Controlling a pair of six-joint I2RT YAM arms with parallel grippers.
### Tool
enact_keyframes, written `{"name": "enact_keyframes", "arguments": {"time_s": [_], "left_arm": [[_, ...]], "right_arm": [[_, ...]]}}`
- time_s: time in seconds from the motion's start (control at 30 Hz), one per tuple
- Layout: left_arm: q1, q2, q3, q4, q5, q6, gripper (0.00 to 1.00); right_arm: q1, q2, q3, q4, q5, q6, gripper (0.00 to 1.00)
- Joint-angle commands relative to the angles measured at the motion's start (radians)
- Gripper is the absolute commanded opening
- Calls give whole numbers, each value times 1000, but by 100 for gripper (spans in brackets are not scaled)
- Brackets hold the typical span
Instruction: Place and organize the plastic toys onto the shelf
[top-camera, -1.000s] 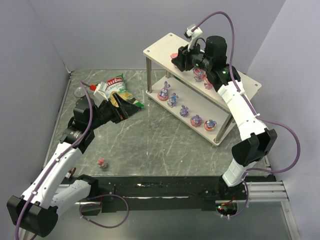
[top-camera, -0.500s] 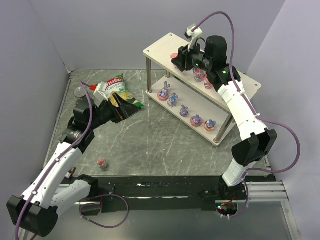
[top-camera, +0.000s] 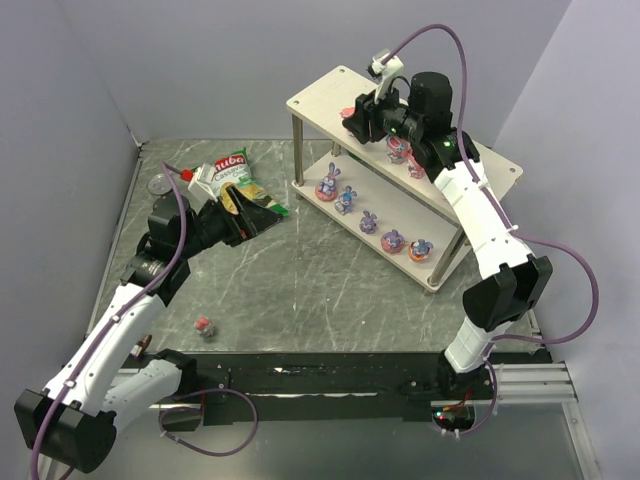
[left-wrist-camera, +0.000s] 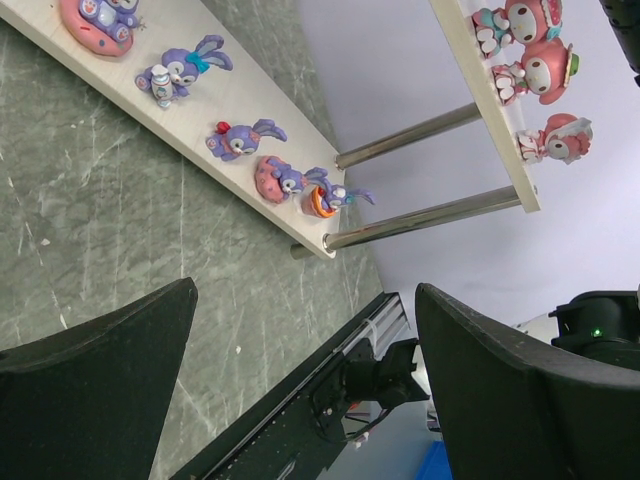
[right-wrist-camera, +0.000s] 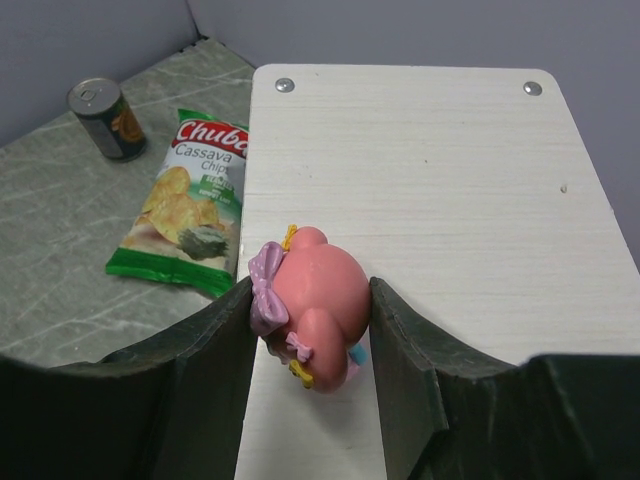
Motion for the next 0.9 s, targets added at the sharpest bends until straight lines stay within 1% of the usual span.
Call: {"name": "enact_keyframes", "arguments": {"time_s": [0.0,0.23,0.33,0.37,0.47,0.8,0.83,0.87], "left_arm": [[3,4,8,32,10,7,96],[4,13,14,31,10,13,96],[4,19,14,32,10,15,96],[4,21,17,35,10,13,96],[4,27,19,37,13,15,96],[4,33,16,47,11,9,96],[4,33,14,50,10,7,96],[4,30,13,55,10,7,96]], "right_arm": [[-8,13,40,23,1,-16,52],[-8,5,23,29,4,-20,56],[-8,-4,13,38,6,-23,61],[-8,-7,8,43,6,-23,65],[-8,-15,-1,49,1,-26,72],[-8,-22,11,45,9,-33,80],[-8,-24,13,46,9,-31,82],[-8,-27,16,46,7,-31,85]]}}
